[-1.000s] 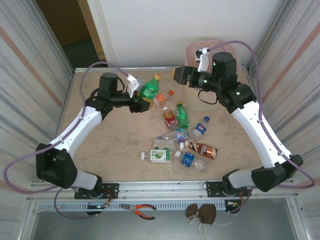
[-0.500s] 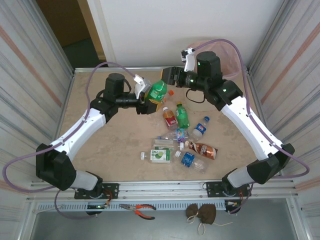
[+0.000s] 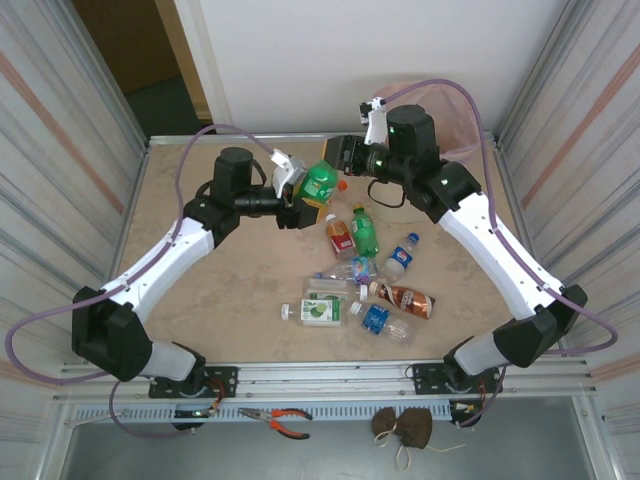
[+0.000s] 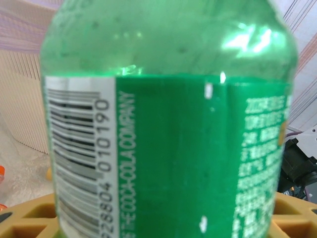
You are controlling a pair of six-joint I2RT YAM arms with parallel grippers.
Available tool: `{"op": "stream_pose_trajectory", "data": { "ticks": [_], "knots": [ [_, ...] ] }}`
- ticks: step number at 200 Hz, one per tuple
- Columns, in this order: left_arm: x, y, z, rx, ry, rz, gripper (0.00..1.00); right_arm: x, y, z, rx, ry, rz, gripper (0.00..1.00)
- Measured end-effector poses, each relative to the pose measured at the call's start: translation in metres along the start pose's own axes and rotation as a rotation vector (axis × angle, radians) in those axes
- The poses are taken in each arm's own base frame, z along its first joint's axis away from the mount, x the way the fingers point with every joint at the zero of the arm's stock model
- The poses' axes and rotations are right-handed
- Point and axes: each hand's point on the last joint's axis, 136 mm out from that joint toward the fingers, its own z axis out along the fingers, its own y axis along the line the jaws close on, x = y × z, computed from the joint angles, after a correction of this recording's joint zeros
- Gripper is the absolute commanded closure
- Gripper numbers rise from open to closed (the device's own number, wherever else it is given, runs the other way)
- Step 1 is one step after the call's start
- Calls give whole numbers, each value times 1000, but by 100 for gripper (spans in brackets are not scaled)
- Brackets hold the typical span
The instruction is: Put the plastic bottles in the bin
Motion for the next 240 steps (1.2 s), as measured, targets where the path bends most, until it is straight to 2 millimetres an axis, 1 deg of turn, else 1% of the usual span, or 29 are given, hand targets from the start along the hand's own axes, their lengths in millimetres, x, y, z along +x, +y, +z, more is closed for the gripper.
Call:
{"op": "stream_pose_trajectory", "data": {
  "ticks": [42, 75, 97, 118, 146, 171, 208, 225, 240],
  "knots": [
    [1, 0, 2, -5, -8, -12, 30, -1, -2, -1, 18, -7, -7, 78],
    [-2, -1, -1, -25, -21, -12, 25, -2, -10, -7, 59, -13, -32, 77],
    [-10, -6, -8, -39, -47, 11, 25, -11, -23, -16, 101, -29, -44, 77],
    [-15, -14, -17, -45, -67, 25, 24, -35, -39, -31, 160, -85, -71, 77],
    [-20, -20, -24, -49, -86, 36, 24, -76, -59, -62, 269, -203, -149, 79],
    [-19, -21, -26, -58, -89, 37, 24, -111, -78, -91, 383, -300, -229, 79],
    [-14, -23, -28, -61, -84, 29, 24, -150, -118, -129, 548, -390, -282, 79],
    [-13, -24, -28, -61, -84, 29, 24, -166, -136, -139, 610, -415, -294, 79],
    [-14, -24, -29, -62, -86, 31, 24, -174, -154, -141, 657, -414, -299, 79]
  ]
}}
